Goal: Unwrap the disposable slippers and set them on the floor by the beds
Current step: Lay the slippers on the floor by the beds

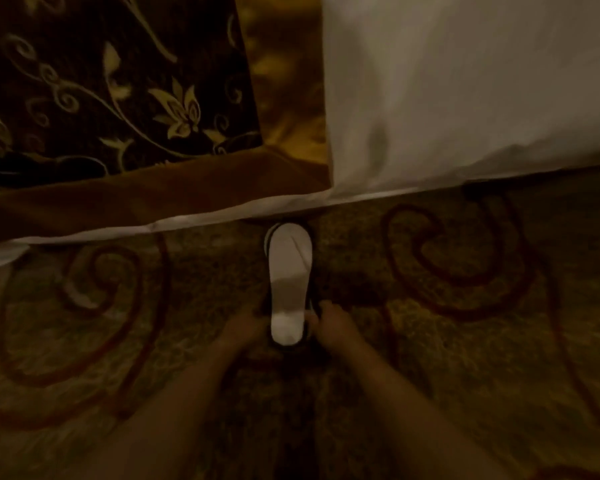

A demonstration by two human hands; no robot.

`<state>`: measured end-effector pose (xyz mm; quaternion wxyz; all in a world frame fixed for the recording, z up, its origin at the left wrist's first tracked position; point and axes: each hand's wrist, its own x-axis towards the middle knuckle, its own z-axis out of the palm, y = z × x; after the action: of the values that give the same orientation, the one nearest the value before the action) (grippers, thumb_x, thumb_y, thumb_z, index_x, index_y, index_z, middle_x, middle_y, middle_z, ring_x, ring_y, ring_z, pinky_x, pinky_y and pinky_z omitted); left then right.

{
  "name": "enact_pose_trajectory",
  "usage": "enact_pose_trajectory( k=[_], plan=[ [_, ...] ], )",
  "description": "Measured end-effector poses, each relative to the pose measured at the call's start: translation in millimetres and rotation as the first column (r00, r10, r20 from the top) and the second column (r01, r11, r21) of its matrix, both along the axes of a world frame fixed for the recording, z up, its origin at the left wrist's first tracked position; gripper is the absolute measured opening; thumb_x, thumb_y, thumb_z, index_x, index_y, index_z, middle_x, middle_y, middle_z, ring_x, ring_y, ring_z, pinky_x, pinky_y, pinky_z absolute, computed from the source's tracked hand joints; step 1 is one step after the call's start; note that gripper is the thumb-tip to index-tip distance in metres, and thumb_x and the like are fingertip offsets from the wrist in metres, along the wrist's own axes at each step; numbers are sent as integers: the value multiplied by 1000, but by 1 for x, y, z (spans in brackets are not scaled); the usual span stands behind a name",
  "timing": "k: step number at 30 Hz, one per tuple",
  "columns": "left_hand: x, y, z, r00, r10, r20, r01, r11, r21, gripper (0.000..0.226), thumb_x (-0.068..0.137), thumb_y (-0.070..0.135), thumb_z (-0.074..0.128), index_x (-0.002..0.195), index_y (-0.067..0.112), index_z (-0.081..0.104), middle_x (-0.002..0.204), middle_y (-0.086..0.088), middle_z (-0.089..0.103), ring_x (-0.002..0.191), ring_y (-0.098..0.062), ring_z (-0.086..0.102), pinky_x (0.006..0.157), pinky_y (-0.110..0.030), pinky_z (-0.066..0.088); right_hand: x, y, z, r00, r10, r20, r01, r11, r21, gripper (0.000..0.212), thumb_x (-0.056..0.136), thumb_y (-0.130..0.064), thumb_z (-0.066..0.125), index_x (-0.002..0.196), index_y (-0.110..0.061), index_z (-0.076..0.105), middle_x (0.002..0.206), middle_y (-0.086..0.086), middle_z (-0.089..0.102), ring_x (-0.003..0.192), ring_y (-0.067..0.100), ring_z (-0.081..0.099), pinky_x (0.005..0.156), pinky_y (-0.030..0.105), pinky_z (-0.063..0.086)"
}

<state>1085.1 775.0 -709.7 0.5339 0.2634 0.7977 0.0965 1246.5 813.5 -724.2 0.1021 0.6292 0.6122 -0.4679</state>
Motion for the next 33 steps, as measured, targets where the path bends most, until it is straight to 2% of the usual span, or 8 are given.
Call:
enact_pose_trajectory(
  k=[5,9,12,16,18,21,27,33],
  plan=[
    [1,38,-60,998,67,-21,-66,997,44,43,98,18,43,134,-5,45,142,-23,45,129,-36,46,105,-35,37,-20,41,-67,995,37,97,-48,992,117,52,98,-40,31,132,-2,40,133,22,50,118,36,51,96,40,45],
    [6,44,-82,956,293,23,-294,953,71,39,92,14,50,125,-5,54,131,-24,56,122,-36,53,98,-36,46,-35,44,-89,987,119,110,-133,982,134,55,100,-38,29,143,-5,26,146,19,37,130,33,41,108,38,35],
    [18,41,-83,918,379,121,-387,921,54,40,96,13,43,130,-7,48,135,-26,51,125,-38,50,105,-41,43,-40,33,-90,983,-137,-124,161,964,210,58,94,-32,50,140,-4,30,140,16,45,124,30,48,95,26,38],
    [18,37,-76,779,527,340,-587,804,96,32,99,23,41,126,8,52,126,-9,56,107,-33,56,94,-43,49,-28,30,-80,815,-409,-411,495,859,127,44,86,-21,63,126,-5,52,119,17,62,106,31,60,82,29,47],
    [11,35,-75,734,531,423,-614,785,80,39,100,28,40,132,9,49,133,-10,54,116,-34,53,103,-44,44,-22,33,-77,743,-455,-490,532,847,20,42,85,-17,65,124,-5,54,117,15,63,103,30,61,85,36,52],
    [4,41,-73,712,526,466,-632,769,97,40,100,24,41,135,8,48,140,-13,50,124,-34,49,110,-47,38,-20,35,-78,710,-444,-546,511,859,-34,37,85,-18,65,120,-12,55,103,2,63,90,16,60,73,26,51],
    [7,44,-63,718,546,433,-658,735,164,34,99,14,41,131,9,51,130,-14,57,100,-27,56,86,-34,48,-16,37,-79,659,-495,-566,583,812,-31,23,85,-22,65,107,-23,58,91,-8,62,79,3,58,60,15,47],
    [-10,34,-58,675,597,434,-721,659,216,34,95,0,42,128,-5,50,98,-15,61,87,-31,55,83,-39,47,4,50,-73,504,-645,-574,703,693,-160,27,82,-21,66,107,-28,57,94,-4,65,83,16,63,62,27,52]
  ],
)
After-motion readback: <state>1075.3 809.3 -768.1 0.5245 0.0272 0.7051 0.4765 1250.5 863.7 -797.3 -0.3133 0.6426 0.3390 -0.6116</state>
